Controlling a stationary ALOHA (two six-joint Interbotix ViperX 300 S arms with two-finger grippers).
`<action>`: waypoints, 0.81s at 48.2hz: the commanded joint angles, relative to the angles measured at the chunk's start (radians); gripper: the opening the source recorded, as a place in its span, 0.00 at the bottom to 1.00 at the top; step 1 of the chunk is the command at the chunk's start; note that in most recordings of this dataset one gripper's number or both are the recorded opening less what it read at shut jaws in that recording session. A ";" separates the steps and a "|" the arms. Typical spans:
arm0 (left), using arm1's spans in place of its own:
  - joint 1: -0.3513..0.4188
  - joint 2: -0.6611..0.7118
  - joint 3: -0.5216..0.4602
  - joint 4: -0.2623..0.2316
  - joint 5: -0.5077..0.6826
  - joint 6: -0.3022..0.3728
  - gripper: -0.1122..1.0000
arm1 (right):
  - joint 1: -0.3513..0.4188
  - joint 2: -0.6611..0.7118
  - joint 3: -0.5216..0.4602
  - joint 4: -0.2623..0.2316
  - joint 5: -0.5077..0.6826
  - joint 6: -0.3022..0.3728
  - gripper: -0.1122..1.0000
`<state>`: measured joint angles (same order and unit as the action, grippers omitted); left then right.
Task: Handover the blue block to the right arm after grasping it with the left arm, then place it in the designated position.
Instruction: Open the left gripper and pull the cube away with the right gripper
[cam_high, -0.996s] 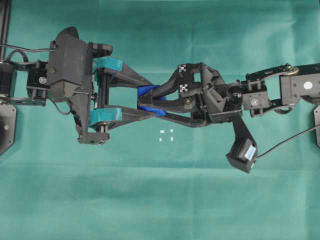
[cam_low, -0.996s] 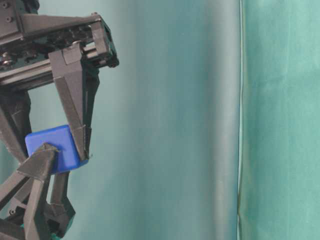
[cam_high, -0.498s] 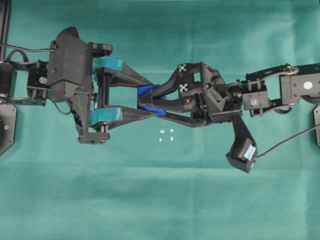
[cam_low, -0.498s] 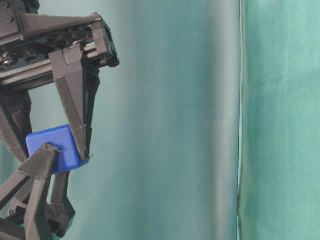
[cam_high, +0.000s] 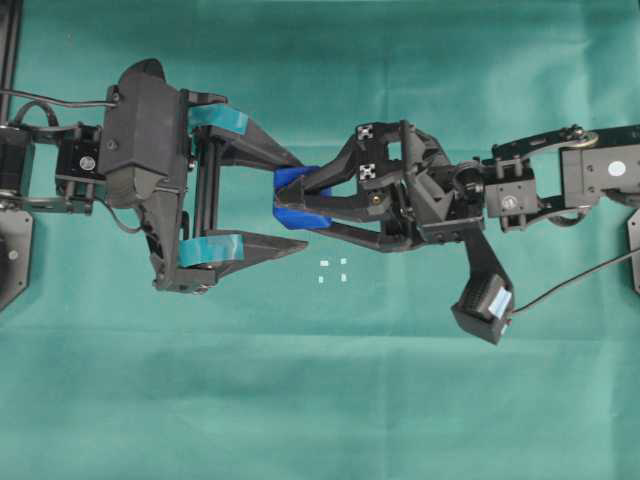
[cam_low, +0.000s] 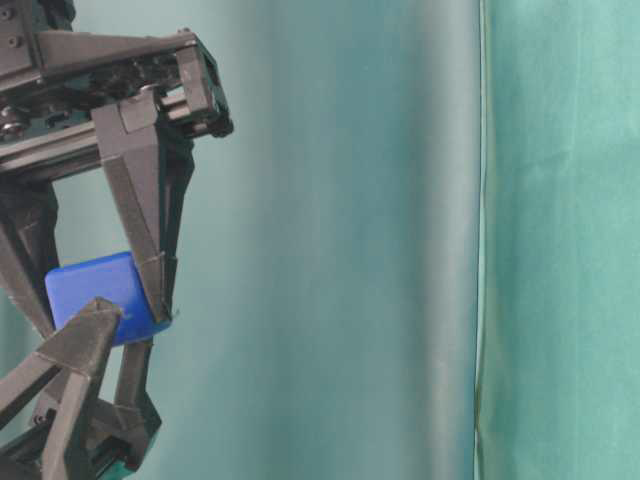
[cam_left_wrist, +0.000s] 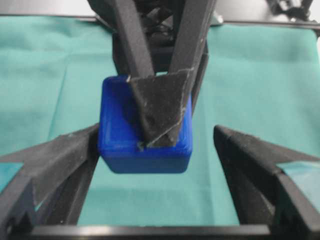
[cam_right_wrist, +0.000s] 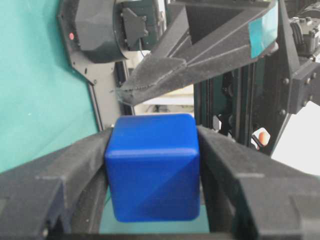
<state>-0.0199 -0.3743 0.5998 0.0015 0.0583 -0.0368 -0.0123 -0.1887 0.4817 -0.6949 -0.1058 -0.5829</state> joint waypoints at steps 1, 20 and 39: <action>0.002 -0.021 -0.021 -0.002 -0.005 0.000 1.00 | -0.002 -0.015 -0.028 0.000 -0.005 0.003 0.57; 0.008 -0.078 0.018 -0.002 0.000 -0.002 1.00 | 0.005 -0.086 0.038 0.005 0.000 0.005 0.57; 0.008 -0.110 0.043 -0.002 0.014 -0.003 1.00 | 0.018 -0.184 0.120 0.009 0.057 0.008 0.57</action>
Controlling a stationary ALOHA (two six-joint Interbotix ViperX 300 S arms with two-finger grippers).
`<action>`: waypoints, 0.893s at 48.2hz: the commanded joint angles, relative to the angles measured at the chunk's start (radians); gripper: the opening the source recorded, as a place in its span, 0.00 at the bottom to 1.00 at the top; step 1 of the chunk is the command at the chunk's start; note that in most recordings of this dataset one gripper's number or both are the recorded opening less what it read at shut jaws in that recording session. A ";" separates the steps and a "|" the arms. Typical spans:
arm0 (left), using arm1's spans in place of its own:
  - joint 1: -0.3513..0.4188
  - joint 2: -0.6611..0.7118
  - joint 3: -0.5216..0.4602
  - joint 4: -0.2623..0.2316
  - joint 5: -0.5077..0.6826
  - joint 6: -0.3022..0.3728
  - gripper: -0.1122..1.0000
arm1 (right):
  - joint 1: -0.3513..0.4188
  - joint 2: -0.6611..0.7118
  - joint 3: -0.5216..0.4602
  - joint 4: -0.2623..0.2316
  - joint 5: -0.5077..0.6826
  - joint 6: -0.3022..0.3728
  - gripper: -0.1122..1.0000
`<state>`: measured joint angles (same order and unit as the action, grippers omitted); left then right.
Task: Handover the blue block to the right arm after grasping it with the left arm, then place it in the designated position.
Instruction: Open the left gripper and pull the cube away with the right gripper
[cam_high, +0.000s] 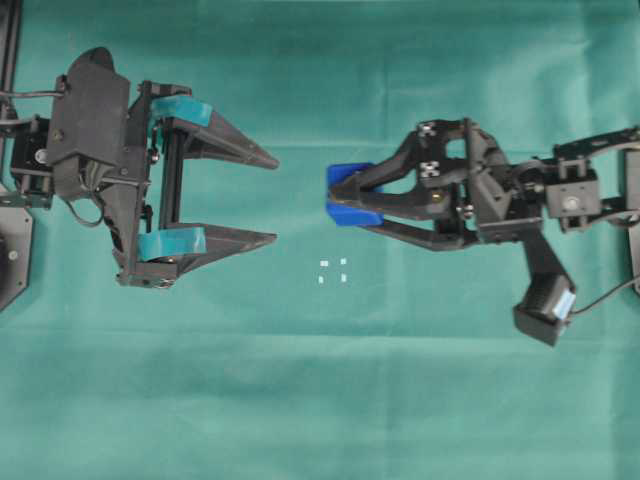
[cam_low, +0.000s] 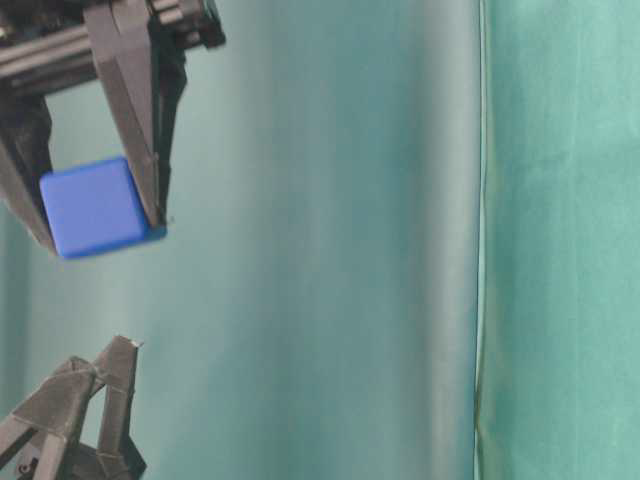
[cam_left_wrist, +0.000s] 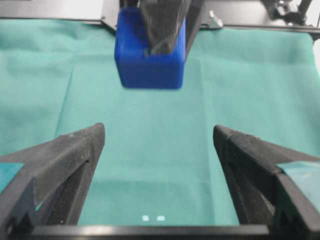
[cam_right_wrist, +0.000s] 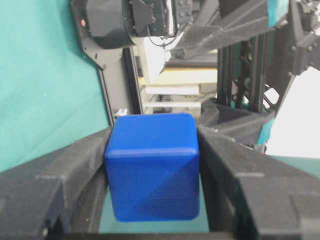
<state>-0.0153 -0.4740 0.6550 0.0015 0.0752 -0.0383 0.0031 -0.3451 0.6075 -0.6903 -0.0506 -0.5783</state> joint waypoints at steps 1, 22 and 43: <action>0.003 -0.009 -0.012 -0.002 -0.005 0.000 1.00 | 0.003 -0.026 -0.006 0.006 0.003 0.003 0.57; 0.003 -0.002 -0.020 -0.002 -0.003 0.000 1.00 | 0.003 -0.028 -0.014 0.213 0.009 0.298 0.57; 0.003 0.000 -0.020 -0.002 -0.003 0.000 1.00 | 0.003 -0.040 -0.023 0.298 0.041 0.828 0.57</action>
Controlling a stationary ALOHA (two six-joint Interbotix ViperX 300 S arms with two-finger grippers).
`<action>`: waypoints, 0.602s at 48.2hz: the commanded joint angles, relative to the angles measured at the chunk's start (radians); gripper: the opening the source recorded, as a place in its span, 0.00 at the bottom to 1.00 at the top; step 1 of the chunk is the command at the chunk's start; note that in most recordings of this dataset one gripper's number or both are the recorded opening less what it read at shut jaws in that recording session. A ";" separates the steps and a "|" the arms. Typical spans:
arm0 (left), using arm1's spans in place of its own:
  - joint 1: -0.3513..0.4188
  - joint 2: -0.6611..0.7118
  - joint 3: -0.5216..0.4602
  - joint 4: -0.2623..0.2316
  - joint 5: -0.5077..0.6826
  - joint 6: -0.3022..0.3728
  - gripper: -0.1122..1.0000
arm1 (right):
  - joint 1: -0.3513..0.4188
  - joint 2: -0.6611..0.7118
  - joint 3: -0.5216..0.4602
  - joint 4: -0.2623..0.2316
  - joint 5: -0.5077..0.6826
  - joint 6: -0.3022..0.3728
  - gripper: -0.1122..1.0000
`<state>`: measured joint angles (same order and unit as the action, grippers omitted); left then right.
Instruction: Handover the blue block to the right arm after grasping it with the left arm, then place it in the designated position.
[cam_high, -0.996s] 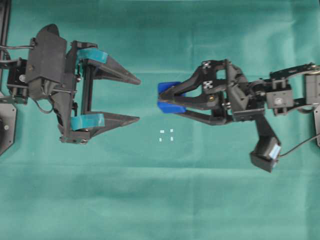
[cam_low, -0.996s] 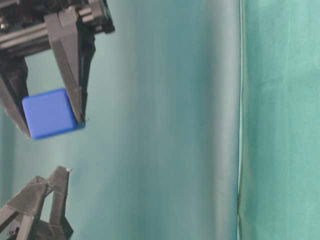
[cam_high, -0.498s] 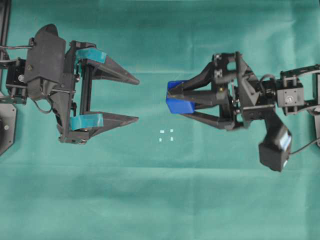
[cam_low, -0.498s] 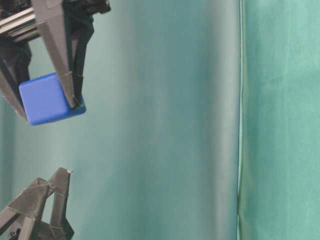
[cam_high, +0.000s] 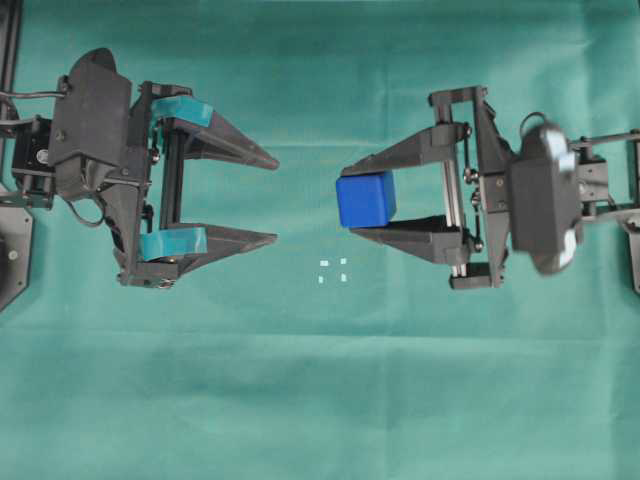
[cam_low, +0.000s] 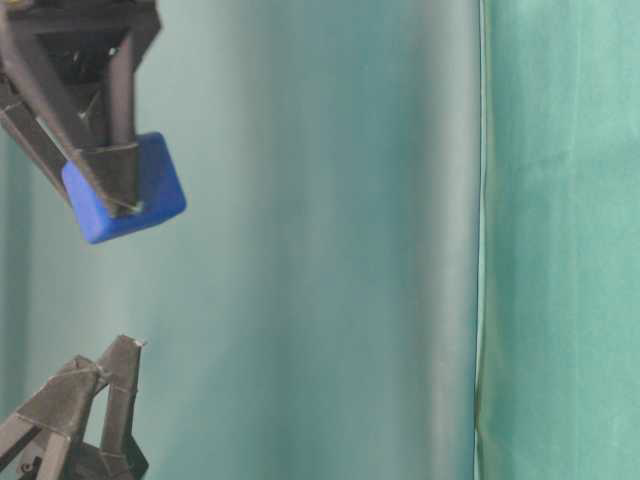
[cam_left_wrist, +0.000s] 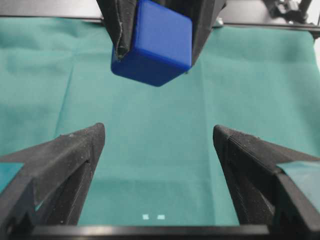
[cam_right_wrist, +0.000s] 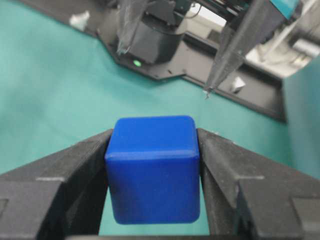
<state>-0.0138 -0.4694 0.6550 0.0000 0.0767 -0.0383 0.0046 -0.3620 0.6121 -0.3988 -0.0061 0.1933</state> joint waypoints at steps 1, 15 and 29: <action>0.002 -0.006 -0.020 0.000 -0.005 0.000 1.00 | 0.002 -0.025 -0.028 0.005 -0.003 0.074 0.57; 0.002 -0.006 -0.020 0.000 -0.005 0.000 1.00 | 0.002 -0.038 -0.025 0.006 -0.003 0.196 0.57; 0.002 -0.005 -0.020 0.000 -0.005 0.000 1.00 | 0.002 -0.038 -0.028 0.005 -0.003 0.222 0.57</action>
